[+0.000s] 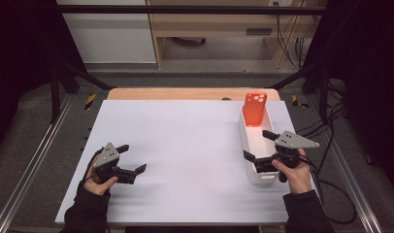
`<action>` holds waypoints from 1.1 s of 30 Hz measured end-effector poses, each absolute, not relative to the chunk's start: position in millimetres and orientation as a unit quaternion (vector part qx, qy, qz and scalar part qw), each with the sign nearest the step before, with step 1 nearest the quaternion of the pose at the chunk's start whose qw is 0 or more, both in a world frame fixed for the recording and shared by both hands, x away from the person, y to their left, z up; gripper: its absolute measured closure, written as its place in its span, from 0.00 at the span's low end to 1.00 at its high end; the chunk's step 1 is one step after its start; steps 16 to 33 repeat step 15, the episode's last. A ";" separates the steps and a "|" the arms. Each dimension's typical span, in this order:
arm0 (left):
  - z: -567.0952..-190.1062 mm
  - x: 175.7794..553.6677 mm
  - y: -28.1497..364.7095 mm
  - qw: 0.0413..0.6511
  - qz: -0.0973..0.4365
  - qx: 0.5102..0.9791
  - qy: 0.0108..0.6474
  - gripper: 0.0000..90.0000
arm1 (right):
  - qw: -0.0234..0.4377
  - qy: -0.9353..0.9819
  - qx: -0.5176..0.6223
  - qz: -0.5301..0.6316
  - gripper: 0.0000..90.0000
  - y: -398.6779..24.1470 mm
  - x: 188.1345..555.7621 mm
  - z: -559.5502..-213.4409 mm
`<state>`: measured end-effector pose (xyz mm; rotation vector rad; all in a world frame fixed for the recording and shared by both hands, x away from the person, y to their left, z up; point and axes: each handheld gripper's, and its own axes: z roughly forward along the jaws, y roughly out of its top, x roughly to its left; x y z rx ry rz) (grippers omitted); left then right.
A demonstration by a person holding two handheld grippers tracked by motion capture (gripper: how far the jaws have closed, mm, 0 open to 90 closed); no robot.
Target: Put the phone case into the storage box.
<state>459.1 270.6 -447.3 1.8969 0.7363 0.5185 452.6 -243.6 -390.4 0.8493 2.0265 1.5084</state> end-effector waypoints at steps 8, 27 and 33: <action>-447.1 458.9 271.1 0.501 0.214 0.783 0.302 0.01 | 0.227 0.737 0.312 0.555 0.01 -263.1 442.7 -410.0; -445.5 458.7 271.0 0.506 0.215 0.780 0.299 0.01 | 0.223 0.746 0.316 0.542 0.00 -272.7 437.8 -421.1; -445.5 458.7 271.0 0.506 0.215 0.780 0.299 0.01 | 0.223 0.746 0.316 0.542 0.00 -272.7 437.8 -421.1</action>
